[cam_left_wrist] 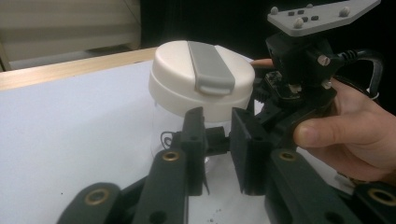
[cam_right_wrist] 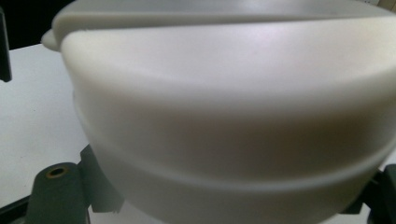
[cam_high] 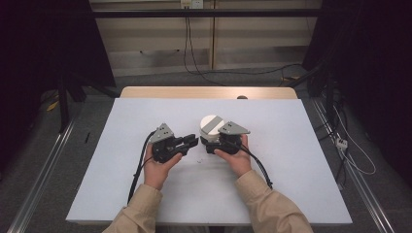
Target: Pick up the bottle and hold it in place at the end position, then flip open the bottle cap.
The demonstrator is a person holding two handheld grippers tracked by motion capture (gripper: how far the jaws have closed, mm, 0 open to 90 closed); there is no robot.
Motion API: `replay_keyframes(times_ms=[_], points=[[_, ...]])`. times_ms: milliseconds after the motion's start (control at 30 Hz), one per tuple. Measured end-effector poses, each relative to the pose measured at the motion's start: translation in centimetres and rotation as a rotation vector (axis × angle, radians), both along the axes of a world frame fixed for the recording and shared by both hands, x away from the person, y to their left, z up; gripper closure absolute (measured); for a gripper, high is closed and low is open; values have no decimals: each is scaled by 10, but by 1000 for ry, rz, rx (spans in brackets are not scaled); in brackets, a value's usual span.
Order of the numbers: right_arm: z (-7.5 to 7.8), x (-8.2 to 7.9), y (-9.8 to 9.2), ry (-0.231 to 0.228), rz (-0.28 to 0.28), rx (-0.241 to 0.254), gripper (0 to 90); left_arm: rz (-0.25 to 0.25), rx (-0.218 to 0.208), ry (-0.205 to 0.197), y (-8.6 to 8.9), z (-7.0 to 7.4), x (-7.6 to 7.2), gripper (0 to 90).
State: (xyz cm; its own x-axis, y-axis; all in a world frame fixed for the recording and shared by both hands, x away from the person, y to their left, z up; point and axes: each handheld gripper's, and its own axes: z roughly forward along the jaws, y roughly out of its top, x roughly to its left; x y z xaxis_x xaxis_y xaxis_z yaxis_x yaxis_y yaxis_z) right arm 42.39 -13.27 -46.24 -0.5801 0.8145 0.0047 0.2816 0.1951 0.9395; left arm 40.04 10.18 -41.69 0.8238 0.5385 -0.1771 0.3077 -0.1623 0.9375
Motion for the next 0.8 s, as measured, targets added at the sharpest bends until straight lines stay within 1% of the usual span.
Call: replay_keyframes(times_ms=[33, 100, 233, 333, 367, 433, 500, 567, 633, 667, 733, 800], points=[[0, 0, 0, -3, -1, -5, 188, -16, 4, 10, -1, 1, 1, 801], [0, 0, 0, -3, 0, -6, 188, -26, 9, 14, -2, 2, 2, 822], [0, 0, 0, -2, -1, -5, 188, -36, 9, 19, -3, 3, 2, 855], [0, 0, 0, -1, -1, -5, 188, -40, 6, 31, -4, 2, 3, 886], [0, 0, 0, 1, -1, -3, 188, -44, 11, 32, -5, 2, 3, 894], [0, 0, 0, 2, -1, -3, 188, -42, 19, 34, -5, 2, 3, 900], [0, 0, 0, 1, -1, -3, 188, -52, 18, 37, -6, 2, 4, 900], [0, 0, 0, 1, -1, -4, 188, -53, 24, 39, -7, 3, 4, 900], [0, 0, 0, 2, -1, -4, 188, -54, 22, 39, -8, 3, 4, 900], [0, 0, 0, 2, -1, -3, 188, -54, 29, 41, -9, 3, 4, 900], [0, 0, 0, 2, -1, -2, 188, -51, 22, 45, -10, 3, 5, 900], [0, 0, 0, 2, -1, -4, 188, -50, 28, 48, -11, 3, 6, 900]])
